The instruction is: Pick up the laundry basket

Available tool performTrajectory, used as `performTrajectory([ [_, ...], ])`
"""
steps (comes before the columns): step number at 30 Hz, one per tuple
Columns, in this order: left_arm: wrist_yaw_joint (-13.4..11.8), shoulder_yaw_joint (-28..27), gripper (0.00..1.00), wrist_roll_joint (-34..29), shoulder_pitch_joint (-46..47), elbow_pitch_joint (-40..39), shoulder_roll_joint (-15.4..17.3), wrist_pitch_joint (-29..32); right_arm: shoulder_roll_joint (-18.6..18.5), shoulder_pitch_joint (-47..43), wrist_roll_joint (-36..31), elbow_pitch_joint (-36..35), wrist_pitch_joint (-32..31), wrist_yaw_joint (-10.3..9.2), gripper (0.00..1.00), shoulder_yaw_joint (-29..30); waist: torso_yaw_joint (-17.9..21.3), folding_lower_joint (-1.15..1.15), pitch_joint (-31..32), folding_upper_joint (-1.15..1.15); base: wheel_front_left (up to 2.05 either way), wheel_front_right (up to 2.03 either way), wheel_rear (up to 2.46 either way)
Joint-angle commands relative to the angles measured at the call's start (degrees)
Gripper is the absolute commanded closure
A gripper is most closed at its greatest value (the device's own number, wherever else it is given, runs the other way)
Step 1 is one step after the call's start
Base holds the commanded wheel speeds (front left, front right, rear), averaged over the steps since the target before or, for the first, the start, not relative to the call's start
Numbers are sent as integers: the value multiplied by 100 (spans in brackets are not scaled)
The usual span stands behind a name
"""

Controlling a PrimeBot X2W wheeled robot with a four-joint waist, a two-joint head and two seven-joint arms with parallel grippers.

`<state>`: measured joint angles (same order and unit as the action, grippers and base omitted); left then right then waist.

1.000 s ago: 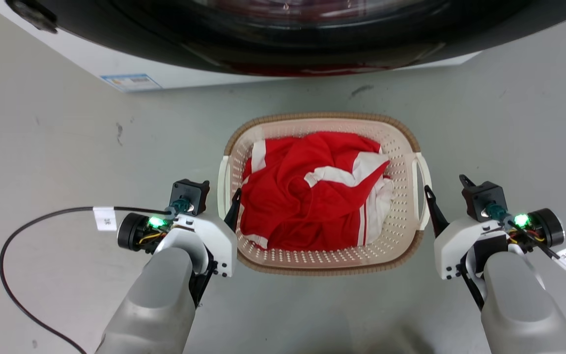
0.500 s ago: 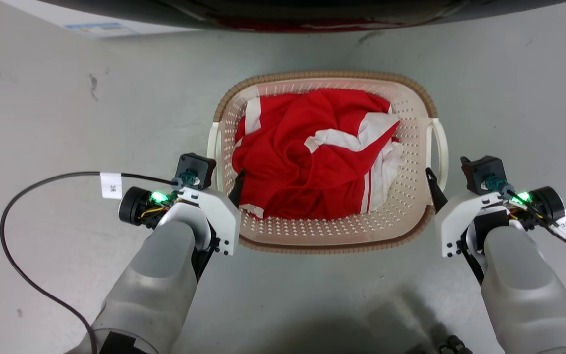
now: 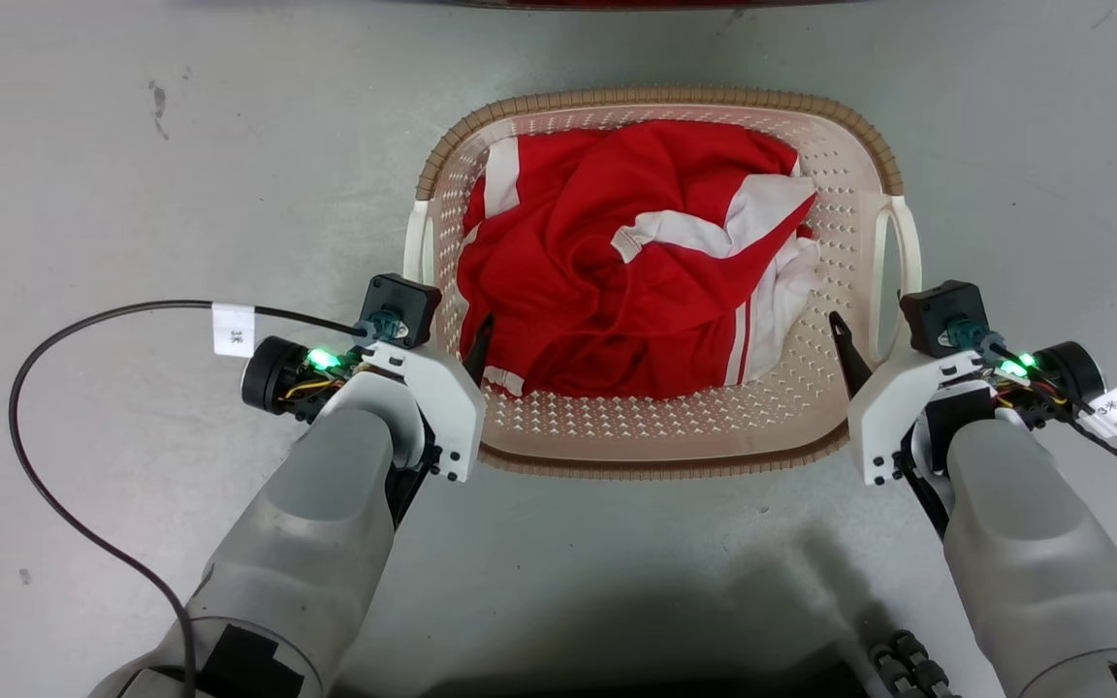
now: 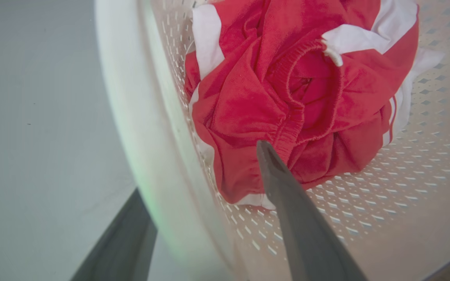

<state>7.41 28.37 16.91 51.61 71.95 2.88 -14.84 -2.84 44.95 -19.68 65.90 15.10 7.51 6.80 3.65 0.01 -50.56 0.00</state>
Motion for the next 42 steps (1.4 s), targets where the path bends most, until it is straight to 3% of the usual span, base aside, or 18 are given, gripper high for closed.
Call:
performTrajectory([
  [1, 6, 62, 0, 47, 79, 22, 1, 29, -7, 120, 50, 32, 10, -4, 0, -15, -3, -1, -37, 0, 0, 0, 0],
  [6, 6, 285, 0, 221, 159, 46, 1, 136, -7, 209, 53, 129, 11, -4, 0, -40, 1, -1, -122, 0, 0, 0, 0],
  [7, 6, 339, 63, 227, 193, 48, 1, 135, -6, 237, 58, 153, 10, -4, 0, -56, -5, -1, -136, 0, 0, 0, 0],
  [8, 6, 376, 100, 257, 208, 54, 2, 137, -6, 255, 59, 165, 10, -4, 57, -66, -7, -1, -147, 0, 0, 0, 0],
  [9, 6, 427, 100, 272, 208, 65, 1, 194, -6, 276, 58, 142, 10, -4, 94, -77, -6, -1, -157, 0, 0, 0, 0],
  [10, 8, 472, 100, 294, 220, 68, -2, 208, -8, 278, 62, 157, 10, -4, 100, -86, -8, -1, -163, 0, 0, 0, 0],
  [21, 41, 874, 100, 683, 46, 56, -20, 284, -16, 279, 146, 390, 14, -4, 100, -365, -23, -1, 198, 0, 0, 0, 0],
  [42, 41, 1303, 100, 1691, -1004, 111, 22, 787, -1, -494, 804, 756, -142, -3, 100, -1532, -142, -1, 2428, 0, 0, 0, 0],
])
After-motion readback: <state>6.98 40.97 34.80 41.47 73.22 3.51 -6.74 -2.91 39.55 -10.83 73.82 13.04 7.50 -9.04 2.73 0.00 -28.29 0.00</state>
